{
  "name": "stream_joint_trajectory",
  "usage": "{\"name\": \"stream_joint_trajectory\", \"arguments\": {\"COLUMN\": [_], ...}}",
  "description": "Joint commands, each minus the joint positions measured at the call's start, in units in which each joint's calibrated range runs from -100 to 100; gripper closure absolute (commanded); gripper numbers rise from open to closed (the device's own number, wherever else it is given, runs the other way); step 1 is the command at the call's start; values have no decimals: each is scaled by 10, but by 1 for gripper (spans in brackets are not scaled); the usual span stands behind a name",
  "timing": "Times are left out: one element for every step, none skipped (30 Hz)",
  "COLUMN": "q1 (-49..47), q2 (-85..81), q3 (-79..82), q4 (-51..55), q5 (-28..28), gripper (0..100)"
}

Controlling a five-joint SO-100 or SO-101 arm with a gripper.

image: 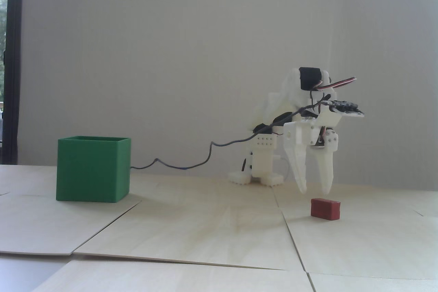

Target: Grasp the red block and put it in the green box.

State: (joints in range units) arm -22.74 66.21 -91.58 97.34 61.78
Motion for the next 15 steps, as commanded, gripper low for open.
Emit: {"name": "stream_joint_trajectory", "arguments": {"q1": [-13, -13, -11, -9, -9, -8, -7, -6, -5, -5, -5, -5, -5, -5, -5], "q2": [-22, -23, -23, -23, -24, -25, -25, -25, -25, -25, -25, -25, -25, -26, -26], "q3": [-46, -47, -47, -47, -47, -47, -47, -47, -47, -47, -47, -47, -47, -47, -47], "q4": [11, 11, 12, 12, 12, 12, 12, 11, 11, 11, 11, 11, 11, 11, 9], "q5": [5, 9, 18, 23, 25, 27, 27, 27, 27, 27, 27, 27, 27, 27, 27], "gripper": [82, 82, 82, 82, 82, 82, 82, 82, 82, 82, 82, 82, 82, 82, 82]}}
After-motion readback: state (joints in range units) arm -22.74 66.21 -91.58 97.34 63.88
